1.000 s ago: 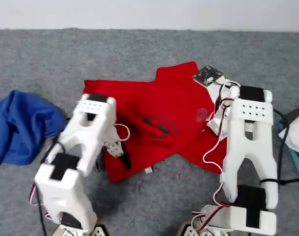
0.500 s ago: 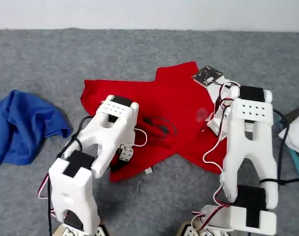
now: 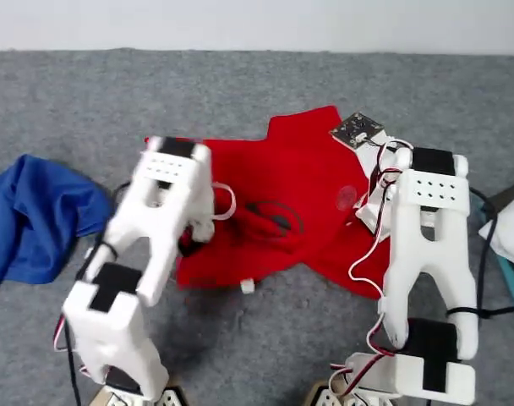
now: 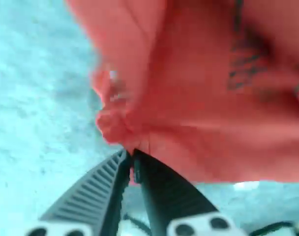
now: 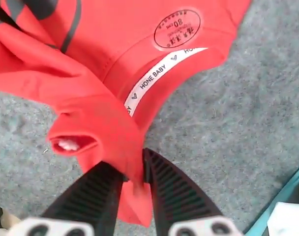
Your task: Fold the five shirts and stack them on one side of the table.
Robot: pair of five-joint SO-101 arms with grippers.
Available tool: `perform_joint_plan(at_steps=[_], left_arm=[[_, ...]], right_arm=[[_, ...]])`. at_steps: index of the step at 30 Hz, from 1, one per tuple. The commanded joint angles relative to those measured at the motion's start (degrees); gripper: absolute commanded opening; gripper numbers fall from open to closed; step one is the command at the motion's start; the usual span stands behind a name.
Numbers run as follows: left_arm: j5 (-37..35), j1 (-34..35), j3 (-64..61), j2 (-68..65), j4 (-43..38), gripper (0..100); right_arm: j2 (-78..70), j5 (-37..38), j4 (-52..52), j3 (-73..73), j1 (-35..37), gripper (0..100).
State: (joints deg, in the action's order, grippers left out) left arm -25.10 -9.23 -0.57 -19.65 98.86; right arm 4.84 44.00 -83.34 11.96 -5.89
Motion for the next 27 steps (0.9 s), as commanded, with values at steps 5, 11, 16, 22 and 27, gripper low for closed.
perform_joint_plan(at_steps=[5,11,16,22,27], left_arm=[[0.4,7.0,8.7,19.2,1.7,1],[9.2,7.3,10.3,21.7,-2.9,1],[7.6,4.7,10.1,16.7,-0.4,1],[9.3,0.4,1.9,12.0,1.8,5],[-2.9,1.9,-2.5,12.3,1.8,31]], right_arm=[[4.0,-0.4,-9.1,-13.9,-0.7,0.8],[4.0,-0.6,-7.1,-16.4,0.7,0.8],[0.7,-0.6,-5.6,-16.3,0.4,0.8],[0.9,-0.6,-6.2,-16.3,0.4,0.8],[0.9,-0.6,-6.3,-16.1,0.3,0.8]])
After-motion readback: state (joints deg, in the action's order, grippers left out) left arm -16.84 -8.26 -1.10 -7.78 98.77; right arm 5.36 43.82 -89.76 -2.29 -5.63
